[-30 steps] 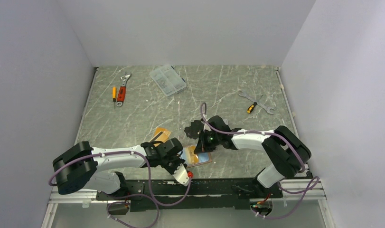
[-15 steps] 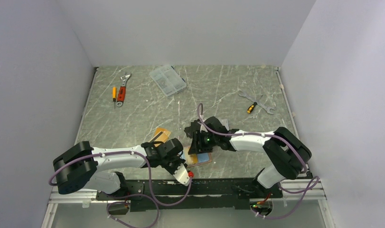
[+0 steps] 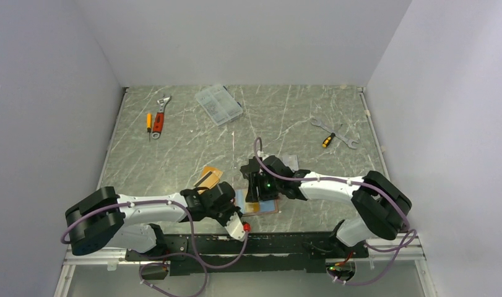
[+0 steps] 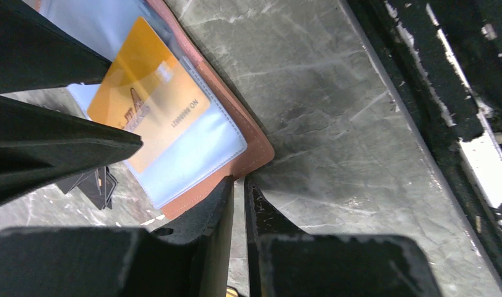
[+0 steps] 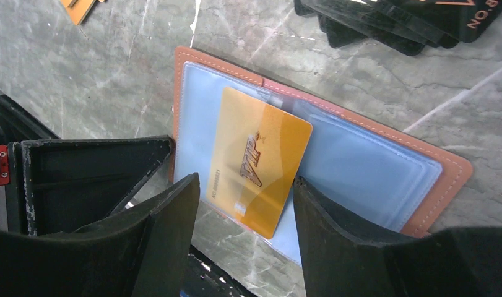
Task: Put the credit cards into the card holder
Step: Insert the credit card into the card holder.
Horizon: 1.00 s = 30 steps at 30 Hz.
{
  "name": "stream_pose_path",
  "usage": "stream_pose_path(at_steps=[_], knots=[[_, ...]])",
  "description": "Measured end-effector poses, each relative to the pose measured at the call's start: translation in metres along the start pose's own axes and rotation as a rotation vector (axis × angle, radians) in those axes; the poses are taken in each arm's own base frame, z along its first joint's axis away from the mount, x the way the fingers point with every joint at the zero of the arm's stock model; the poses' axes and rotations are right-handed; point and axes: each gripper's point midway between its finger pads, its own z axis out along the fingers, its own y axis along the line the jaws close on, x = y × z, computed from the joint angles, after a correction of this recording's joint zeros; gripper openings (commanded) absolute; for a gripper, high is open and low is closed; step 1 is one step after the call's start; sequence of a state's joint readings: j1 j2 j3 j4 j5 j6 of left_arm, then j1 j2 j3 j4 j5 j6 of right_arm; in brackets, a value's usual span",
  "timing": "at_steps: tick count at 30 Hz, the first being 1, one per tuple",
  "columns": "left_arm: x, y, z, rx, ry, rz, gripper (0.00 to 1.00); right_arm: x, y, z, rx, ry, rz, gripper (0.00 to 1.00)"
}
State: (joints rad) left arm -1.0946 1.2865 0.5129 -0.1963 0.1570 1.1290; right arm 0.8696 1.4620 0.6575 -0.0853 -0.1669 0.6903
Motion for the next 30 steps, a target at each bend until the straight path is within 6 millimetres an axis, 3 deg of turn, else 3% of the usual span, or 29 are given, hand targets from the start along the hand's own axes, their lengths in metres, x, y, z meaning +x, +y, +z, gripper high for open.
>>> stream_pose_path(at_steps=[14, 30], knots=[[0.003, 0.016, 0.003, -0.104, 0.004, 0.075, 0.14, 0.005, 0.006, 0.004, 0.036, 0.020, -0.080, 0.57], [0.003, 0.021, 0.004, -0.150, -0.004, 0.100, 0.12, 0.013, 0.033, 0.012, -0.111, 0.129, -0.178, 0.56]])
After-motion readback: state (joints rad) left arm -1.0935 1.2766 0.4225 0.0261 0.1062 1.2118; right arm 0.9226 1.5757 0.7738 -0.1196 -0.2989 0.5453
